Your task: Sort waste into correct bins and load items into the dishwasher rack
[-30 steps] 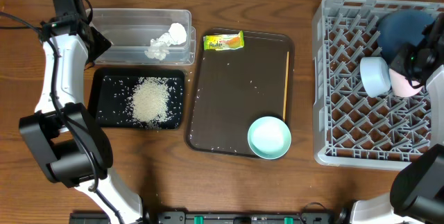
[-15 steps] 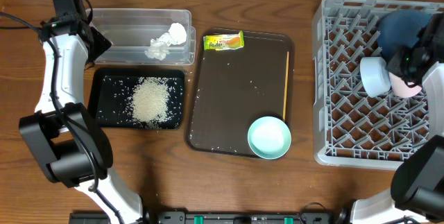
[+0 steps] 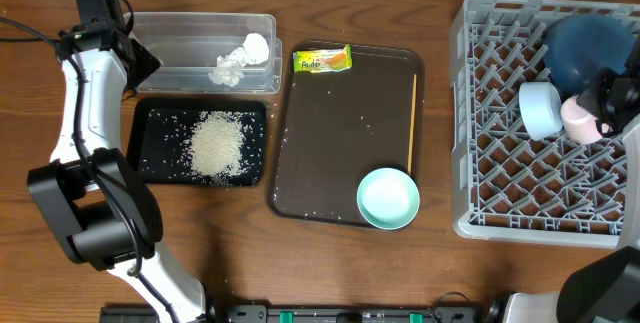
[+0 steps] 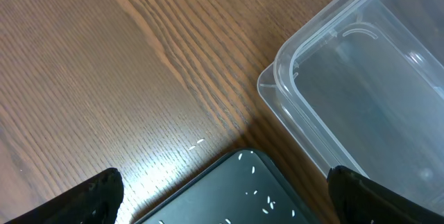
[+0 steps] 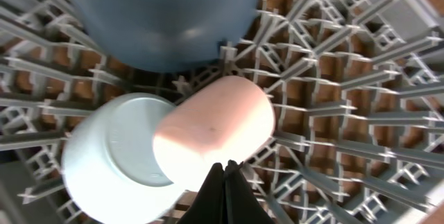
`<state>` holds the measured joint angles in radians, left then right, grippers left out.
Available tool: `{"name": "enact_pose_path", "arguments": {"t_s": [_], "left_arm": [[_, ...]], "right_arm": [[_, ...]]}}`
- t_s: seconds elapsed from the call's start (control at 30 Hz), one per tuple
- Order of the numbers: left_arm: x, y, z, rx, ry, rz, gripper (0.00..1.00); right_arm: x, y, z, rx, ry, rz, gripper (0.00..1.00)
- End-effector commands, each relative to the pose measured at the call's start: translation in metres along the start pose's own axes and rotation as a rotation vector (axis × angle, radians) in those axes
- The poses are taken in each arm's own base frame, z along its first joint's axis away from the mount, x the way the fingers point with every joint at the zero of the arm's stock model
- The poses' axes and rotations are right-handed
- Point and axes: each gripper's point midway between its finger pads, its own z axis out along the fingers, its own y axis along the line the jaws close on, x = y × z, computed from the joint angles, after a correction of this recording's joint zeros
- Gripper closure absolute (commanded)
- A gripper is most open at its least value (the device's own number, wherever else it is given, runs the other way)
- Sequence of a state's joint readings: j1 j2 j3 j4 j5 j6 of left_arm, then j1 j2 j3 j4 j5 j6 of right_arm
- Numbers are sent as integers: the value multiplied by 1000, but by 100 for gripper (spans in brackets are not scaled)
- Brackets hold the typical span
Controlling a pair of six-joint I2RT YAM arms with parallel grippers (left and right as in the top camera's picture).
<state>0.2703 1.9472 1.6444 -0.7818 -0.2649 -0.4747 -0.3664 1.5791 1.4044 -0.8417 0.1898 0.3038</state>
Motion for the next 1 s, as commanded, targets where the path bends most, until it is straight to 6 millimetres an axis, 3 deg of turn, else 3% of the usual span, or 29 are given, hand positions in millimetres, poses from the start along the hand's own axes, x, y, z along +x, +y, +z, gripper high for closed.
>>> {"name": "enact_pose_path", "arguments": {"t_s": [0.0,0.1,0.47,0.97], "left_arm": [[1,2,4,-11,6,-7,4],[1,2,4,-11,6,-7,4],[2,2,4,-11,6,-7,4],[2,2,4,-11,6,-8,4]], "right_arm": [[3,26,-2,-145,16,-41,99],[3,42,-2,-236,24,-74,99],[31,39,38,-187,165,-79,99],[24,-27,38,204,105,22,99]]}}
